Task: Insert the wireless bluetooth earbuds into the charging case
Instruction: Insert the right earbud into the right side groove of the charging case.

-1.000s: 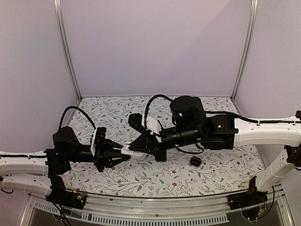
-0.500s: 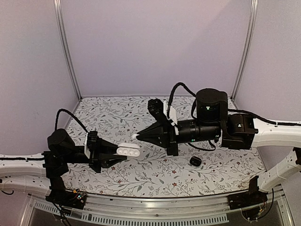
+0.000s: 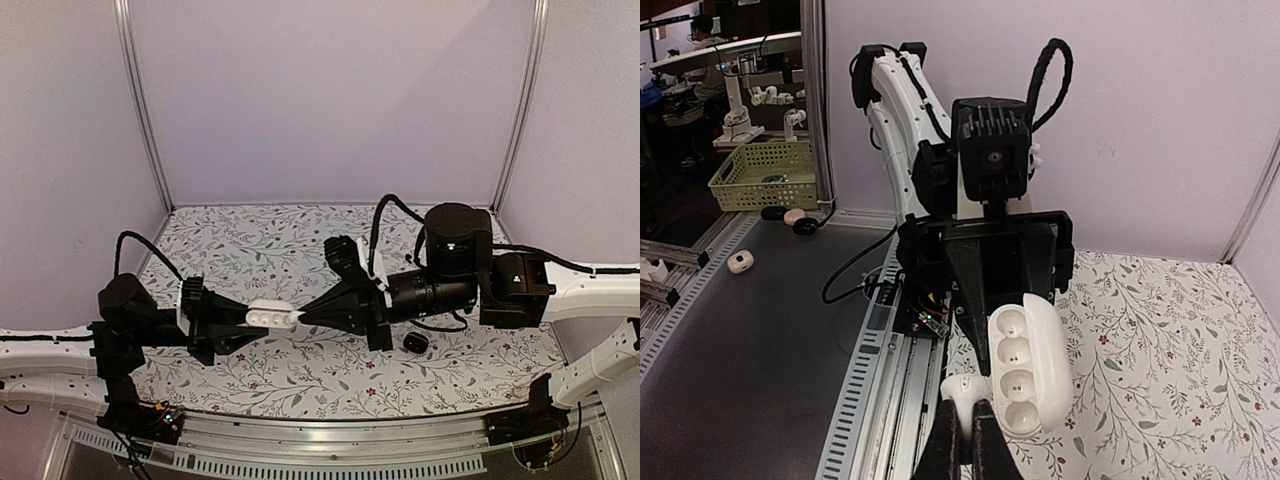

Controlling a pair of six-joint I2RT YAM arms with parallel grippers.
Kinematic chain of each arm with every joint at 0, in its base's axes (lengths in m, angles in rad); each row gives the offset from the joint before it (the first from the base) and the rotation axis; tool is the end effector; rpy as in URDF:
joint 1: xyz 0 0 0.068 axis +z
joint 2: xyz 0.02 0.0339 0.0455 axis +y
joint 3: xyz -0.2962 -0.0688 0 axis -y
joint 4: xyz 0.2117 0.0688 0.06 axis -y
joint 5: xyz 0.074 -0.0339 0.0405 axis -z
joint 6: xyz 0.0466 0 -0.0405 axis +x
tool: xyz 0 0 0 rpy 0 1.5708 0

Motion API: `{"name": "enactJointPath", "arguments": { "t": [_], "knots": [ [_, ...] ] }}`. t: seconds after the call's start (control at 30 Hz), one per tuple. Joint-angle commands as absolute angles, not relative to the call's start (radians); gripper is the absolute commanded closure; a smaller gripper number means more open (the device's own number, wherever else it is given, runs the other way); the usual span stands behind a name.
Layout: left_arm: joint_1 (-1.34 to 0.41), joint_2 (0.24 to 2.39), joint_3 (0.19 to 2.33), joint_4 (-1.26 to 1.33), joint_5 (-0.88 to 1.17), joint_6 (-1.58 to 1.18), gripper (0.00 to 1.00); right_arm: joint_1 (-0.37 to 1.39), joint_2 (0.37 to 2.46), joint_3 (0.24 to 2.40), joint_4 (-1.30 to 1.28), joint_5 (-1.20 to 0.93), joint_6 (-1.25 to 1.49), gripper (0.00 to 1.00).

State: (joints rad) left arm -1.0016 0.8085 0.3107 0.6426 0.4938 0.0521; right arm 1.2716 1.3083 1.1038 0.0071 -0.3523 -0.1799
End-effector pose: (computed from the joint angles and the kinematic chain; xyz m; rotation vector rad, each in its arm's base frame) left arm 0.0590 -0.1331 0.2960 1.1193 1.0646 -1.1164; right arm 0.0666 0.2704 0.3922 -1.4464 1.2186 1.0812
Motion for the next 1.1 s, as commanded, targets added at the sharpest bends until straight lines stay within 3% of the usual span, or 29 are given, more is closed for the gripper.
{"name": "enactJointPath", "arguments": {
  "t": [0.0,1.07],
  "knots": [
    [-1.014,0.799,0.303,0.675,0.492,0.028,1.0,1.291,1.309,1.11,0.0,-0.312,-0.198,1.0],
    [-1.014,0.797,0.327,0.657,0.533,-0.026,1.0,1.354,1.451,1.246,-0.164,-0.092,-0.325,1.0]
  ]
}}
